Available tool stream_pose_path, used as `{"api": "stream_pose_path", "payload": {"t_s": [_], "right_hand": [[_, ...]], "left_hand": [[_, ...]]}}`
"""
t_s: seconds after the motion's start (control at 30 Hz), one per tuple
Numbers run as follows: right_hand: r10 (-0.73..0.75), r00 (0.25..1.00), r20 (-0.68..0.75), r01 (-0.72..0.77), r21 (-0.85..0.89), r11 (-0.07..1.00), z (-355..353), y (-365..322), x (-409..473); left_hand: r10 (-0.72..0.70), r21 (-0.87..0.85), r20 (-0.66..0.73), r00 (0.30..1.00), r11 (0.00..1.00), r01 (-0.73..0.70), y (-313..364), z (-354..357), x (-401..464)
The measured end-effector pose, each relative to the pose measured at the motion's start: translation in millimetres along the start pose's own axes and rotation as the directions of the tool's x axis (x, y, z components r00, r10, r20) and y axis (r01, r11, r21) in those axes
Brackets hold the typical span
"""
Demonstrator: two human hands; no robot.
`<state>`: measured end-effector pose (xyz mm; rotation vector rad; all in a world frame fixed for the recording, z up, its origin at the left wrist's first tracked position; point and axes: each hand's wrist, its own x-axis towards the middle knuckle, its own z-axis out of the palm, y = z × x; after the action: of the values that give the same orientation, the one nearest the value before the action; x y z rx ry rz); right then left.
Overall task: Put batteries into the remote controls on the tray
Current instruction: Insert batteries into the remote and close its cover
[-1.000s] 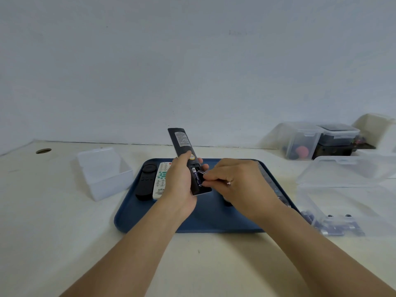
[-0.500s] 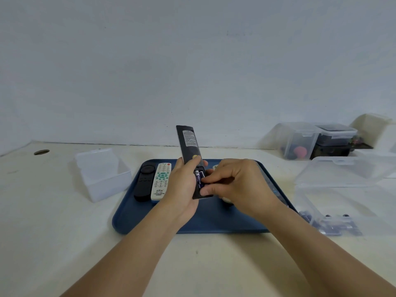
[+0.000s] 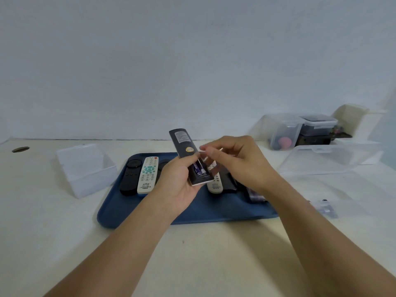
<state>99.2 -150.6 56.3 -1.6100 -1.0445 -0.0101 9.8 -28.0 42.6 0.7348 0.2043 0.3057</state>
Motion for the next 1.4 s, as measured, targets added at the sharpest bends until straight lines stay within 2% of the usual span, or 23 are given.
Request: {"api": "stream_pose_path", "payload": {"t_s": [0.03, 0.1, 0.13, 0.27, 0.37, 0.43, 0.53, 0.7, 0.87, 1.0, 1.1, 1.17, 1.27, 1.33, 1.4], "right_hand": [[0.054, 0.997, -0.058, -0.054, -0.010, 0.998, -7, 1, 2], [0.082, 0.986, -0.142, -0.111, -0.211, 0.971, -19, 8, 5], [0.077, 0.987, -0.138, -0.118, -0.322, 0.939, -22, 12, 5], [0.147, 0.989, 0.025, -0.108, -0.561, 0.821, -23, 16, -1], [0.231, 0.966, 0.117, -0.084, -0.702, 0.707, -24, 15, -1], [0.293, 0.944, 0.152, -0.085, -0.747, 0.660, -27, 17, -2], [0.434, 0.872, 0.227, -0.112, -0.770, 0.628, -30, 22, -5], [0.520, 0.820, 0.239, -0.123, -0.813, 0.568, -33, 24, 1], [0.505, 0.836, 0.216, -0.131, -0.814, 0.566, -33, 31, 9], [0.442, 0.869, 0.222, -0.071, -0.828, 0.556, -33, 29, 9], [0.322, 0.922, 0.213, -0.032, -0.789, 0.613, -37, 23, 8], [0.222, 0.960, 0.171, -0.047, -0.683, 0.729, -40, 18, 8], [0.203, 0.971, 0.126, -0.162, -0.277, 0.947, -32, 13, 5], [0.231, 0.968, 0.101, -0.229, -0.028, 0.973, -21, 13, 2], [0.245, 0.968, 0.056, -0.250, 0.116, 0.961, -8, 14, 0]], "left_hand": [[0.004, 0.019, -0.006, 1.000, 1.000, -0.004, -2, 2, 1], [0.010, 0.076, -0.016, 1.000, 0.997, -0.009, -5, 3, 1], [0.013, 0.109, -0.010, 1.000, 0.994, -0.012, -7, 1, 1], [0.047, 0.277, -0.029, 0.998, 0.960, -0.037, -11, -7, 2], [0.078, 0.320, -0.061, 0.995, 0.946, -0.054, -10, -11, 6], [0.088, 0.314, -0.067, 0.994, 0.947, -0.063, -6, -13, 8], [0.078, 0.284, -0.070, 0.995, 0.957, -0.055, -2, -14, 10], [0.033, 0.230, -0.088, 0.996, 0.973, -0.011, -1, -15, 10], [0.020, 0.241, -0.167, 0.986, 0.970, 0.022, -1, -17, 11], [0.006, 0.270, -0.210, 0.978, 0.961, 0.052, -5, -19, 12], [-0.056, 0.275, -0.197, 0.979, 0.955, 0.110, -9, -19, 12], [-0.097, 0.283, -0.175, 0.980, 0.948, 0.145, -10, -20, 11], [-0.094, 0.305, -0.170, 0.981, 0.941, 0.143, -11, -20, 12], [-0.060, 0.320, -0.177, 0.982, 0.940, 0.116, -10, -19, 12], [-0.024, 0.288, -0.169, 0.985, 0.955, 0.073, -6, -19, 12]]}}
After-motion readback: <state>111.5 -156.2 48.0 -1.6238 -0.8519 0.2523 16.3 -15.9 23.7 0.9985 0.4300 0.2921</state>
